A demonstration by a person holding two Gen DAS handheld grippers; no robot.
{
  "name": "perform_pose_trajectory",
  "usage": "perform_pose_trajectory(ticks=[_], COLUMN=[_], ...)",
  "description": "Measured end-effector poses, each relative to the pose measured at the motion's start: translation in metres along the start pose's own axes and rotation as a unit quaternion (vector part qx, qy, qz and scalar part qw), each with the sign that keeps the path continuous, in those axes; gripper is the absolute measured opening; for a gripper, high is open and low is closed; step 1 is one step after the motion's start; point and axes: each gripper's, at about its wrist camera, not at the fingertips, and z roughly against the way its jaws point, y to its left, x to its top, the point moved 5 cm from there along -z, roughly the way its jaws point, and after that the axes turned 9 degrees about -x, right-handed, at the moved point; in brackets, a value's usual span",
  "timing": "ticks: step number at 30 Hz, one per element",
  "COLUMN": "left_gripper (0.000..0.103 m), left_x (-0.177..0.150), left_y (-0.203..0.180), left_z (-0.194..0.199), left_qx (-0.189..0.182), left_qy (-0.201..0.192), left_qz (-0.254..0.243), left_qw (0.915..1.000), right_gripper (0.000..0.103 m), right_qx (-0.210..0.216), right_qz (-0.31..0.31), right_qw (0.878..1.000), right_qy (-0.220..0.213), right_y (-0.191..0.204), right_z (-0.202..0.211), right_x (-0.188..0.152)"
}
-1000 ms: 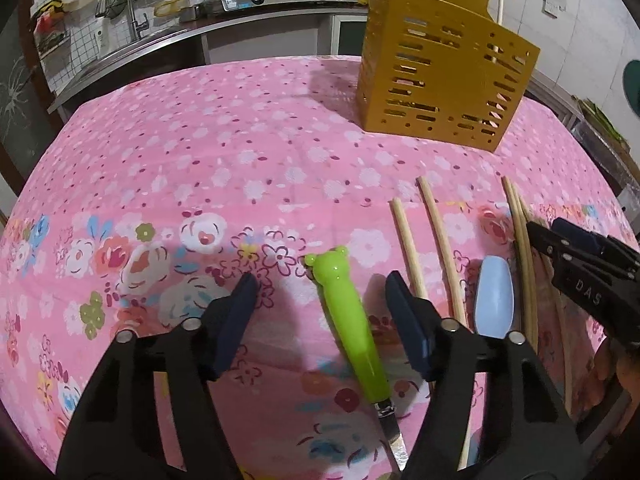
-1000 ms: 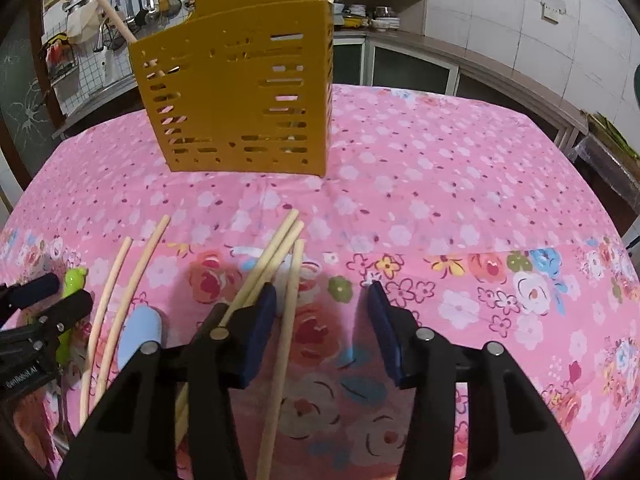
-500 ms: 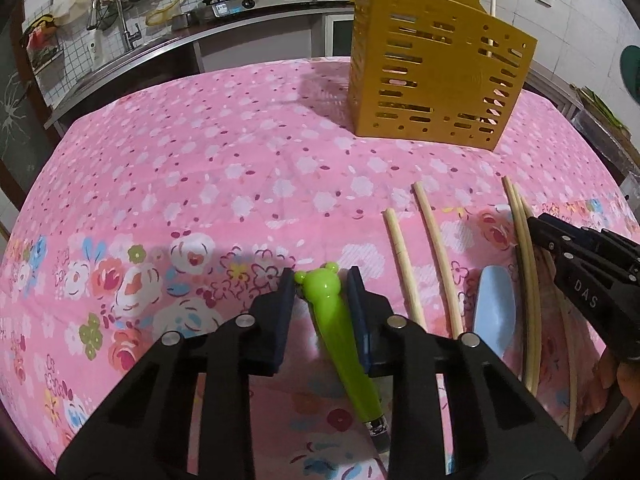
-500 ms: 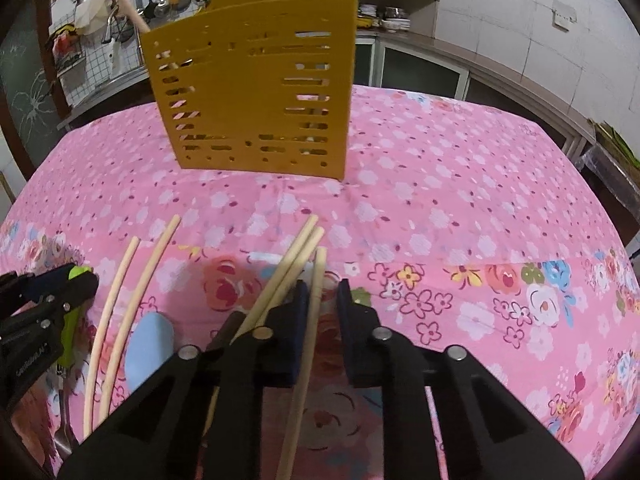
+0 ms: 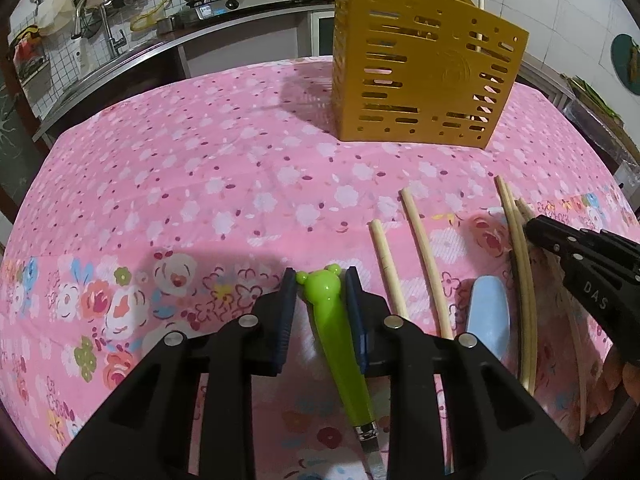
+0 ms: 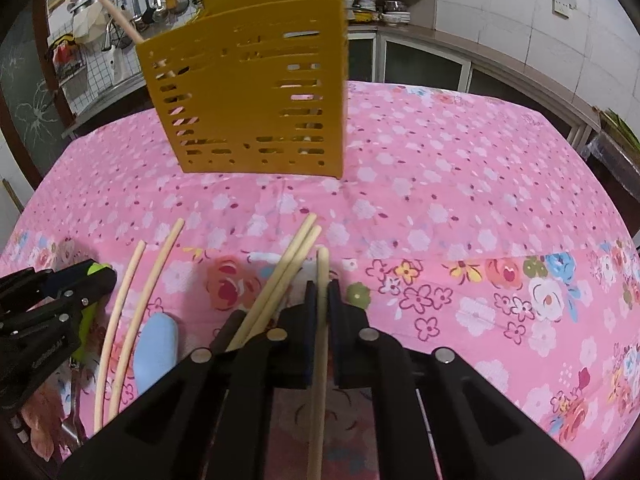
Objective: Organize utensils
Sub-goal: 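Lift the fork and chopsticks with both tools and carry them to the holder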
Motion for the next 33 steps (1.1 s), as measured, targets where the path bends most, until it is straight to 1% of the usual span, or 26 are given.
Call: perform_pose_trajectory(ticks=[8,15,19,26,29,33], left_gripper=[0.022,0.022,0.022,0.022,0.022,0.022], left_x=[0.002,0.008,0.011,0.012,0.013,0.018], left_y=[0.001,0.009,0.01,0.006,0.006,0.007], left_z=[0.002,0.014,0.021,0.024,0.025,0.035], left_qx=[-0.006,-0.007,-0.014,-0.022,-0.023,-0.029], left_qy=[-0.007,-0.025,-0.035,-0.038,-0.041,-0.056], left_qz=[0.005,0.015,0.02,0.012,0.014,0.017], left_qw=[0.9999,0.9995,0.9991,0.999,0.9988,0.9978], right_gripper=[0.006,0.006,0.006,0.006,0.006,0.006], right_qx=[0.018,0.022,0.023,0.013,0.015,0.023], right_qz=[-0.027,-0.037,-0.041,-0.046,-0.053,-0.061], right_qw=[0.999,0.999,0.999,0.999,0.998,0.998], right_qy=[0.001,-0.006,-0.009,0.019,0.013,-0.013], right_y=[-0.013,-0.017,-0.019,-0.024,-0.027,-0.03], right_z=[0.005,0.01,0.014,-0.002,-0.001,0.013], right_x=[0.004,0.007,0.008,0.003,0.003,0.011])
